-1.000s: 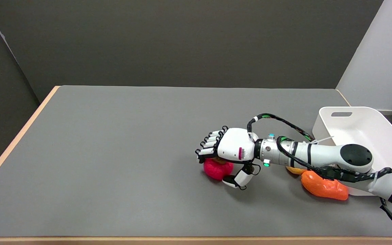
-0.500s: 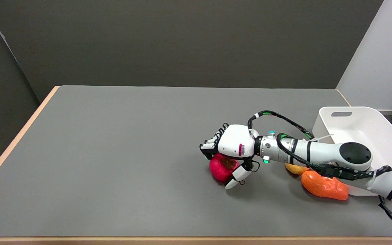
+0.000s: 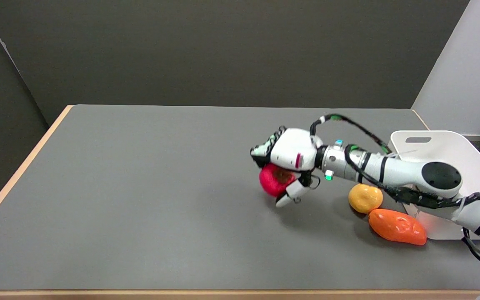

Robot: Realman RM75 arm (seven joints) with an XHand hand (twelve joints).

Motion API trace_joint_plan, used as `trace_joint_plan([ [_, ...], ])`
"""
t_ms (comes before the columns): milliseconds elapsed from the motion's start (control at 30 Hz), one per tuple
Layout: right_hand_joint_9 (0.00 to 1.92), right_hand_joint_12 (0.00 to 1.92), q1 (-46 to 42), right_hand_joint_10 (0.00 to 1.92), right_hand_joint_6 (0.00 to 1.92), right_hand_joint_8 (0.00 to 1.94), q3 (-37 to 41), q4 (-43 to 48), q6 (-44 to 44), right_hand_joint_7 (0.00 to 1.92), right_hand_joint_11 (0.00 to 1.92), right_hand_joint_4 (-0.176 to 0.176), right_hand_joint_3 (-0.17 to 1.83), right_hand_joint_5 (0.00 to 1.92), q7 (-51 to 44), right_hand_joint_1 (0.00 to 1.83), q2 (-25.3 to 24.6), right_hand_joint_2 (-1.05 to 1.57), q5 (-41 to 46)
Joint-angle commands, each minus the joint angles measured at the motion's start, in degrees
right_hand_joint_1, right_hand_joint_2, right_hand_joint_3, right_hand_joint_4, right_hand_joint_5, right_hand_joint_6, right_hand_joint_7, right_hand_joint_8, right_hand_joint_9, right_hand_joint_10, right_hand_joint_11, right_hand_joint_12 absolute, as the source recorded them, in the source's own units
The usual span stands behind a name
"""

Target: Pick up tomato.

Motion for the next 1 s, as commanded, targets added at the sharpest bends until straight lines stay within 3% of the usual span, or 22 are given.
trace_joint_plan([
  [33,0.74,1.7,0.1,1.42,1.56,1.24,17.1,7.9,-7.4,0.89,0.69,-0.151,0.31,0.64,0.1,1.34,-0.1,1.06,-5.6],
  [300,0.74,1.7,-1.1,1.42,1.56,1.24,27.7,8.8,-10.1,0.89,0.69,-0.15,0.32,0.64,0.5,1.34,0.2,1.06,-9.6],
  [400,0.74,1.73,-2.7,1.44,1.59,1.27,31.3,8.8,-11.7,0.89,0.69,-0.153,0.43,0.64,0.5,1.34,0.3,1.01,-10.7],
  [633,0.74,1.7,-6.4,1.42,1.56,1.25,37.8,6.5,-13.5,0.89,0.69,-0.146,0.31,0.64,0.0,1.34,0.0,1.07,-11.0],
  [1000,0.74,1.7,-23.3,1.42,1.56,1.25,53.2,5.5,-19.8,0.89,0.69,-0.146,0.31,0.64,0.5,1.34,-2.2,1.07,-10.6],
])
